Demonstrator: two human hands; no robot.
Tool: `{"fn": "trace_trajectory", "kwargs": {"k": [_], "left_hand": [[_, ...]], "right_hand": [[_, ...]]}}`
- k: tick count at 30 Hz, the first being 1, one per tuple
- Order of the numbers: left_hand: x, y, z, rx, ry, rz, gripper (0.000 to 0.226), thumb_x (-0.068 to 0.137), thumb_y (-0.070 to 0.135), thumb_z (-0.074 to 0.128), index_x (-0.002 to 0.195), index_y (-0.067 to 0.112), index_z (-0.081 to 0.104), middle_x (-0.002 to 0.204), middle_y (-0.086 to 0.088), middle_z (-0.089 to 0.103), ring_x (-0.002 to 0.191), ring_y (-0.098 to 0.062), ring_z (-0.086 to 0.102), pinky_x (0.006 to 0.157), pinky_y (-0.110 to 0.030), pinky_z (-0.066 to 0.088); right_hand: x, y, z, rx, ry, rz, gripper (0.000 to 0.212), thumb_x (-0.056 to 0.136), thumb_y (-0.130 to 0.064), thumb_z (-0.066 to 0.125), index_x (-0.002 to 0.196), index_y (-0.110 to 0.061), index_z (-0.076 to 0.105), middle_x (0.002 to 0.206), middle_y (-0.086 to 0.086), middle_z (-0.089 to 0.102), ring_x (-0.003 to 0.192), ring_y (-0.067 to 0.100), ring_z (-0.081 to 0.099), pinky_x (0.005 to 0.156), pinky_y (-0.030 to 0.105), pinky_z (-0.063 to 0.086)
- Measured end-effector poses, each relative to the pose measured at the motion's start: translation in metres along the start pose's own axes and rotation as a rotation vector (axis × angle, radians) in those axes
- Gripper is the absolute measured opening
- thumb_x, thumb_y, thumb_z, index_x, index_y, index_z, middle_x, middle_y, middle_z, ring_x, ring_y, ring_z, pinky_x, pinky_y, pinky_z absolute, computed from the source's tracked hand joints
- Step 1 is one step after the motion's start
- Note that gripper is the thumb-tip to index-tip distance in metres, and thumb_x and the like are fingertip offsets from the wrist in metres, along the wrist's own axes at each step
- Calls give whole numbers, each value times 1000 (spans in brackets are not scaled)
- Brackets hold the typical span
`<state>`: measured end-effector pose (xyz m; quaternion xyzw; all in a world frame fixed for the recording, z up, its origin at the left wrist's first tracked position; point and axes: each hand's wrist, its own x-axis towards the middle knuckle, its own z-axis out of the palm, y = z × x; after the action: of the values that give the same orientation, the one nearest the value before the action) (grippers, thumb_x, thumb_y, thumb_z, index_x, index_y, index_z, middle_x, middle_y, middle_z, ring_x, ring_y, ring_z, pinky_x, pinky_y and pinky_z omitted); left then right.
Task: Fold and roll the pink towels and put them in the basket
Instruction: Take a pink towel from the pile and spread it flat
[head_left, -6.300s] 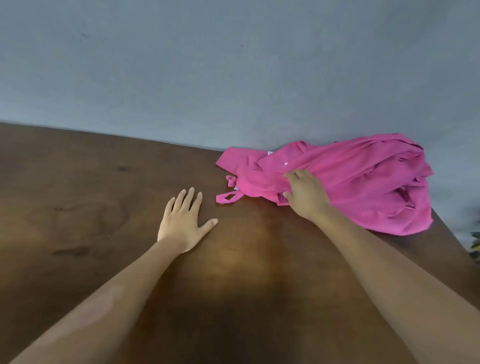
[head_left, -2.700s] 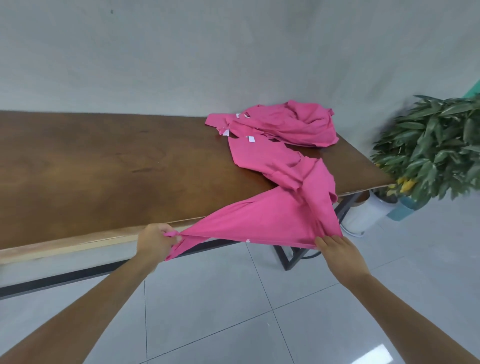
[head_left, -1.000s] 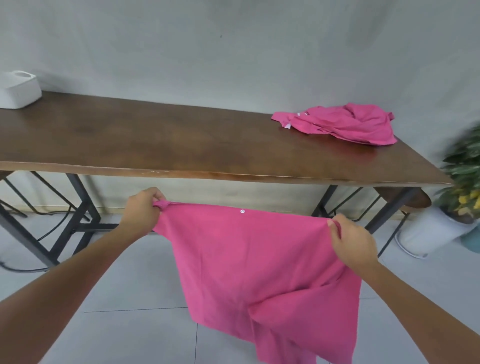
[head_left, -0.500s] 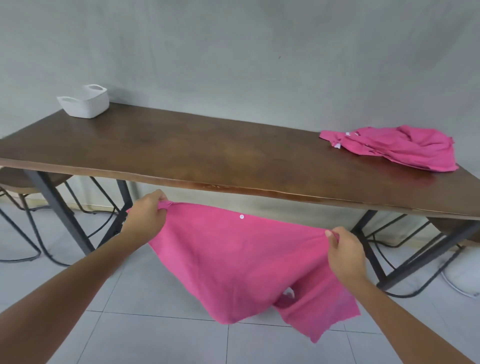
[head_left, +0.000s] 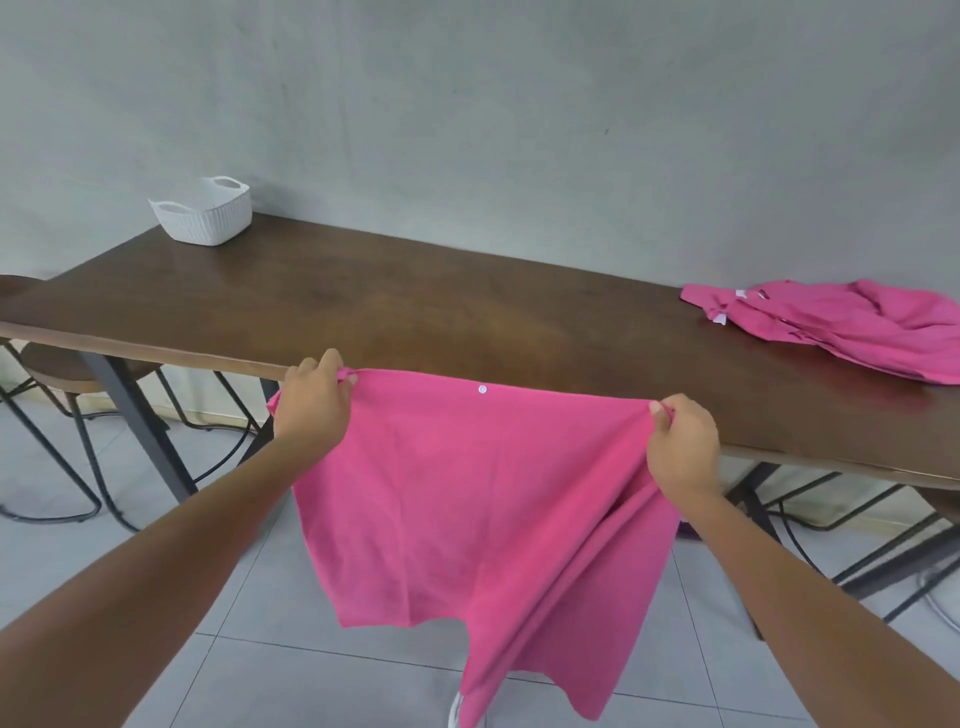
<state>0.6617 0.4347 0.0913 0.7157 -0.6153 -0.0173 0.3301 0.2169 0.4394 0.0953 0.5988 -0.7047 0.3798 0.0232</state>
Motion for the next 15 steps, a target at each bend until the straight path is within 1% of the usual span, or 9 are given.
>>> {"fn": "trace_trajectory", "kwargs": {"k": [2, 4, 7, 10, 15], "left_hand": [[18, 1, 11, 42, 0, -29, 15, 101, 19, 52, 98, 4, 51, 93, -21, 53, 92, -42, 50, 78, -48, 37], [38, 2, 23, 73, -1, -49, 14, 101, 16, 51, 102, 3, 51, 99, -23, 54, 95, -42, 49, 78, -48, 37], [71, 2, 42, 130, 4, -74, 11, 100, 12, 50, 105, 3, 52, 103, -22, 53, 99, -40, 48, 73, -45, 34], [105, 2, 64, 162, 3, -96, 8, 100, 9, 48, 105, 3, 51, 105, -22, 53, 100, -39, 47, 72, -43, 31], [146, -5, 113, 128, -11, -244, 9, 101, 7, 42, 104, 2, 48, 108, -26, 52, 103, -42, 45, 81, -47, 32]], "right_hand": [[18, -5, 17, -40, 24, -16, 27, 104, -14, 45, 89, 3, 59, 82, 22, 60, 80, 42, 54, 71, 49, 42], [38, -9, 33, -76, 28, -38, 24, 103, -10, 45, 89, 3, 60, 82, 23, 60, 80, 42, 54, 72, 49, 41], [71, -10, 55, -112, 52, -76, 17, 100, -8, 48, 89, -1, 59, 82, 20, 60, 81, 41, 53, 75, 51, 42], [105, -8, 80, -176, 54, -141, 14, 99, -11, 52, 87, -6, 58, 81, 16, 59, 78, 39, 52, 73, 50, 42], [136, 10, 132, -213, -32, -245, 16, 97, -12, 59, 83, -7, 56, 75, 13, 57, 70, 36, 51, 68, 46, 40]]}}
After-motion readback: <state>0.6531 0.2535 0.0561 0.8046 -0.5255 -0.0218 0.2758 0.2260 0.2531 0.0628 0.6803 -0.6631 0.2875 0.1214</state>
